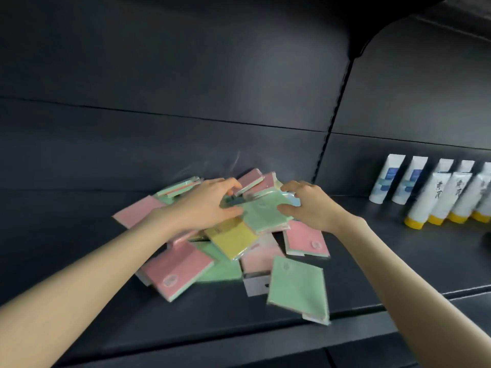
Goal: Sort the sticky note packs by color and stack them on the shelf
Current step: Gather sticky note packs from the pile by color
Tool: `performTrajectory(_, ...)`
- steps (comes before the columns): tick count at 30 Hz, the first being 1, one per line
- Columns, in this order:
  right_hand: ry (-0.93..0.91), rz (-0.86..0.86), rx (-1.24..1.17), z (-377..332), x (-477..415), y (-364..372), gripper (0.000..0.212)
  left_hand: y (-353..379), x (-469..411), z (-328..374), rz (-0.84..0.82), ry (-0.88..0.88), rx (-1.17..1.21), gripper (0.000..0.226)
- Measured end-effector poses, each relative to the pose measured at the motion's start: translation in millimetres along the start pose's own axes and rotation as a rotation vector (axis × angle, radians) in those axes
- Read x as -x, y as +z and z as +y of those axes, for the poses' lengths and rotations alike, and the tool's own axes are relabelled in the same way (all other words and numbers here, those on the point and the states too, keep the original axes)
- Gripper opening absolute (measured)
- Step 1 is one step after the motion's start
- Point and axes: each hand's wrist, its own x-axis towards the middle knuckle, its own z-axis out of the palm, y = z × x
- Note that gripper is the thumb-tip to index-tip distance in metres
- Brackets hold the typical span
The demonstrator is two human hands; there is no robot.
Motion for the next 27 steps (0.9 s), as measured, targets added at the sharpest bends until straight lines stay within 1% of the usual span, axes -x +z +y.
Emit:
performTrajectory(2, -0.039, -0.007, -0.042, 8.2, 0.7, 2.7, 0.042, 6.3, 7.4, 8.4, 0.000, -0.054, -0.003, 0.045)
performTrajectory(8, -0.124, -0.009, -0.105, 15.7, 5.8, 9.5, 0.048, 5.8, 27.8, 23.6, 0.022, -0.177, -0.007, 0.043)
performTrajectory(13, -0.142, 0.013, -0.126, 15.4, 22.2, 12.4, 0.048, 7.1, 53.7, 27.6, 0.031, -0.194, -0.016, 0.041)
performTrajectory(18, -0.128, 0.016, -0.175, 12.0, 55.7, 20.0, 0.048, 16.8, 86.2, 29.1, 0.100, -0.219, -0.045, 0.036)
performTrajectory(20, -0.114, 0.018, -0.187, 11.0, 69.3, 24.6, 0.044, 19.3, 98.9, 31.7, 0.095, -0.253, -0.066, 0.042)
performTrajectory(23, -0.123, 0.010, -0.210, 7.8, 89.7, 29.7, 0.039, 20.1, 115.1, 36.6, 0.087, -0.354, -0.108, 0.056)
performTrajectory(25, -0.127, -0.006, -0.241, 4.9, 100.6, 31.4, 0.042, 22.1, 123.7, 38.8, 0.101, -0.431, -0.107, 0.061)
performTrajectory(27, -0.103, -0.032, -0.276, 2.8, 108.9, 32.4, 0.046, 25.2, 129.9, 40.2, 0.073, -0.503, -0.128, 0.064)
